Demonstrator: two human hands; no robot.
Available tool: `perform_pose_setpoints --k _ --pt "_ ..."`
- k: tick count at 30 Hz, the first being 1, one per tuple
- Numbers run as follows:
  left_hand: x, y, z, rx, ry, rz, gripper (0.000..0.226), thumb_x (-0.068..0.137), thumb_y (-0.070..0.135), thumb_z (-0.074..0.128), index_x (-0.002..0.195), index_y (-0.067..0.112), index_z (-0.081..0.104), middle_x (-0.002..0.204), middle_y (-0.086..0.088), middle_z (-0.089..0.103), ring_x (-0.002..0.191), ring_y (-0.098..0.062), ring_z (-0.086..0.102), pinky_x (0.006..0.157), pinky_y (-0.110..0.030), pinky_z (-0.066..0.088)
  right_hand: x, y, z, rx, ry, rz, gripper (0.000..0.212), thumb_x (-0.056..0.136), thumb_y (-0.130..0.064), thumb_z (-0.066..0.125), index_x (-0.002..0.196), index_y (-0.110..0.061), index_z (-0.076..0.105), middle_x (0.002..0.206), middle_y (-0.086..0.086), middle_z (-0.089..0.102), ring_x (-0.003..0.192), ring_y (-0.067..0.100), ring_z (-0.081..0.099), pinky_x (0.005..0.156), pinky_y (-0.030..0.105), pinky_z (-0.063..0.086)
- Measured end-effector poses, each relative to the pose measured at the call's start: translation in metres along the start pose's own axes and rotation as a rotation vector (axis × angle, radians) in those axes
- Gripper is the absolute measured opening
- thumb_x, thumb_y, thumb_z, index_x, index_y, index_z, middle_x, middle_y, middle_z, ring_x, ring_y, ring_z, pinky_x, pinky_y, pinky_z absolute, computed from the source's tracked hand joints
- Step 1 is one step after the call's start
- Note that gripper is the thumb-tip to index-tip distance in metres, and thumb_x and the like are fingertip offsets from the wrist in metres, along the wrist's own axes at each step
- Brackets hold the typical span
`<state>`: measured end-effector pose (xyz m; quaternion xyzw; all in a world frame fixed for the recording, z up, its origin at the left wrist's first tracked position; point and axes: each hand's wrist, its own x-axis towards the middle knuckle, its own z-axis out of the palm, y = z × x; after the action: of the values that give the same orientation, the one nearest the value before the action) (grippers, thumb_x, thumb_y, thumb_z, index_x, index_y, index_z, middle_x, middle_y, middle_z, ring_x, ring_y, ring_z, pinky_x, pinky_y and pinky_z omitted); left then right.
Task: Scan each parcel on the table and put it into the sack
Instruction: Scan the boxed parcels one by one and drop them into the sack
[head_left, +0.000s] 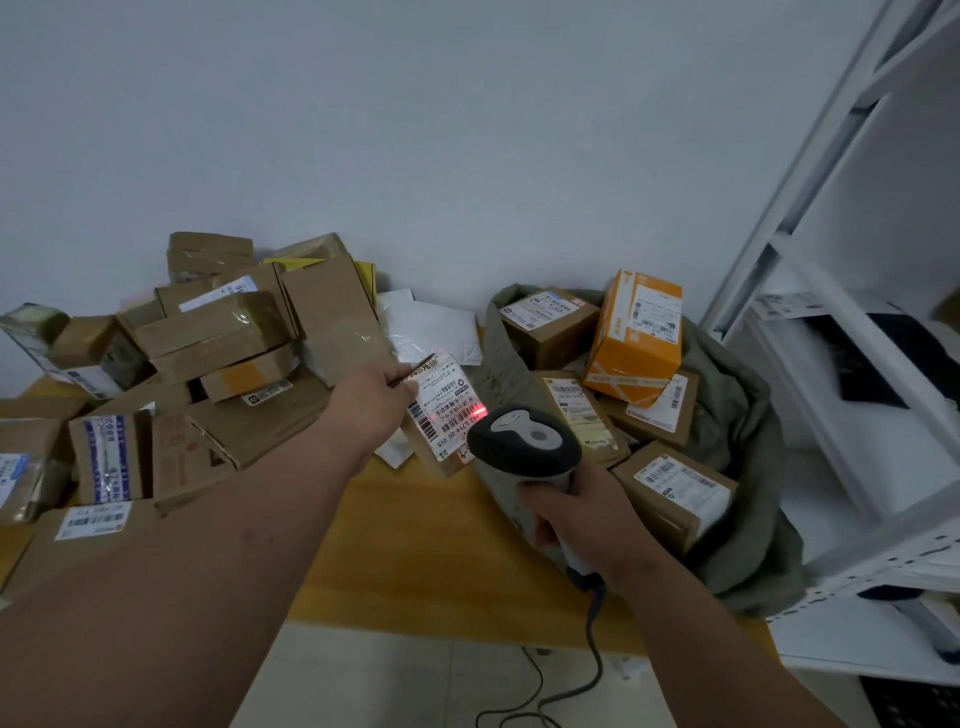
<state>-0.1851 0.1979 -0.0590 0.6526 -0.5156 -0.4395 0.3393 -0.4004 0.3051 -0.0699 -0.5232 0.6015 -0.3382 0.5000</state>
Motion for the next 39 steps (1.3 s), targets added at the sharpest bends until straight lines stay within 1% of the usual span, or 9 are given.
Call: perform_pose_setpoints --k 10,15,19,23,26,31,34,36,39 --pt "-0.008 0.007 0.008 0.054 -0.021 0.018 0.039 0.101 0.017 0.050 0.139 0.015 0.052 0.111 -0.008 0.069 0.093 -0.014 0.064 0.076 -0.025 0.049 -0.005 0.004 -0.004 0.020 0.010 -0.021 0.020 0.092 -0.014 0.065 0.103 -0.030 0.061 0.058 -0.003 0.064 0.056 0.009 0.062 0.061 0.025 0.052" --pt "-0.007 0.009 0.005 0.067 -0.040 0.039 0.038 0.100 0.016 0.051 0.138 0.012 0.053 0.100 -0.005 0.070 0.081 -0.006 0.062 0.067 -0.021 0.046 -0.006 0.000 0.003 0.015 0.034 -0.028 0.016 0.092 -0.014 0.065 0.098 -0.028 0.062 0.068 0.005 0.066 0.059 0.013 0.063 0.065 0.031 0.056" --pt "-0.004 0.012 0.002 0.090 -0.078 0.063 0.033 0.100 0.014 0.050 0.133 0.013 0.057 0.093 -0.003 0.070 0.078 -0.006 0.062 0.062 -0.020 0.047 -0.009 -0.006 0.011 0.013 0.063 -0.007 0.019 0.093 -0.014 0.064 0.093 -0.032 0.058 0.072 0.004 0.066 0.057 0.009 0.062 0.063 0.025 0.056" --pt "0.004 0.013 -0.003 0.099 -0.107 0.062 0.032 0.100 0.017 0.052 0.131 0.016 0.059 0.090 0.003 0.068 0.086 -0.016 0.065 0.083 -0.036 0.057 -0.011 -0.009 0.019 0.012 0.132 0.014 0.019 0.092 -0.016 0.066 0.088 -0.032 0.058 0.067 0.001 0.065 0.057 0.011 0.063 0.066 0.031 0.057" --pt "0.008 0.014 -0.004 0.159 -0.133 0.087 0.034 0.099 0.019 0.053 0.132 0.017 0.058 0.097 0.001 0.068 0.093 -0.021 0.066 0.091 -0.044 0.055 -0.012 -0.007 0.023 0.054 0.169 0.041 0.019 0.092 -0.017 0.066 0.093 -0.034 0.059 0.069 0.000 0.066 0.057 0.008 0.064 0.060 0.025 0.056" --pt "0.009 0.017 0.002 0.175 -0.181 0.138 0.033 0.099 0.018 0.053 0.131 0.014 0.060 0.093 0.000 0.066 0.083 -0.015 0.065 0.087 -0.041 0.057 -0.015 0.004 0.028 0.202 0.347 0.128 0.004 0.091 -0.018 0.066 0.093 -0.018 0.063 0.067 0.001 0.067 0.060 0.013 0.066 0.063 0.032 0.056" --pt "0.009 0.021 0.011 0.087 -0.229 0.086 0.031 0.099 0.018 0.053 0.129 0.013 0.061 0.090 0.000 0.068 0.086 -0.016 0.066 0.088 -0.041 0.057 -0.015 0.014 0.026 0.305 0.503 0.157 0.015 0.090 -0.023 0.067 0.097 -0.010 0.066 0.081 0.011 0.071 0.071 0.024 0.070 0.067 0.040 0.056" --pt "0.008 0.026 0.020 0.024 -0.259 0.033 0.029 0.099 0.018 0.053 0.127 0.012 0.062 0.093 -0.002 0.068 0.088 -0.016 0.065 0.085 -0.038 0.058 -0.016 0.018 0.020 0.375 0.601 0.171 0.018 0.091 -0.028 0.068 0.098 -0.011 0.066 0.085 0.011 0.073 0.079 0.030 0.073 0.074 0.045 0.058" --pt "0.005 0.034 0.042 -0.021 -0.304 -0.036 0.026 0.099 0.020 0.055 0.121 0.008 0.063 0.098 -0.005 0.068 0.094 -0.020 0.065 0.085 -0.041 0.058 -0.016 0.023 0.007 0.517 0.657 0.155 0.019 0.093 -0.027 0.067 0.108 -0.016 0.062 0.090 0.004 0.073 0.076 0.025 0.075 0.074 0.042 0.058"
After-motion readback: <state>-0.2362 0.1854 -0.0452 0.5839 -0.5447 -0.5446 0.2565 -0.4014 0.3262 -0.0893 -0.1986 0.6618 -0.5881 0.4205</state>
